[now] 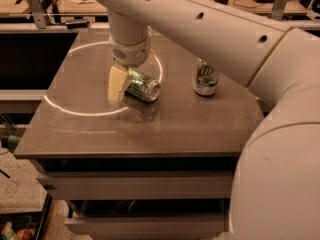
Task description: Place green can upright
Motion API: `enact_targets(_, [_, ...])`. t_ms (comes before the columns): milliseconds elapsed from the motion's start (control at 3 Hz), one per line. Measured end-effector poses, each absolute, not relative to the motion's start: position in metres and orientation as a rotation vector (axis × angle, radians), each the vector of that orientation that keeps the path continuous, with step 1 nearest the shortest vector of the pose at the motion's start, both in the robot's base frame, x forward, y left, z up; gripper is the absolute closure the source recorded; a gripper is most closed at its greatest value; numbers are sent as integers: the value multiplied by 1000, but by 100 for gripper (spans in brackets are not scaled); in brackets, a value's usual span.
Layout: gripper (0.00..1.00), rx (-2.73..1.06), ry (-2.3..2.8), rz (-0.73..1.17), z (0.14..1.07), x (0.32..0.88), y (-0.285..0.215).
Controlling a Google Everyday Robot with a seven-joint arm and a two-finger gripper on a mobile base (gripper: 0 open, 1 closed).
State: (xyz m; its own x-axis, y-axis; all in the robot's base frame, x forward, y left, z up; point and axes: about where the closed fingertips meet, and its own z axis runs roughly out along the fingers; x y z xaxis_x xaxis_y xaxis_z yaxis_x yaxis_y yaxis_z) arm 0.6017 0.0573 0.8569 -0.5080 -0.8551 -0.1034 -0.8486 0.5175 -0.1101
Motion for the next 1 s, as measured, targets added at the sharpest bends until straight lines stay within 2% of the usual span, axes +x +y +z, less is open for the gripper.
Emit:
enact_targets(333, [18,-1468,2617,-65,849,613,56])
enact_targets(1000, [64,-1491,2603,-93,848,623,56])
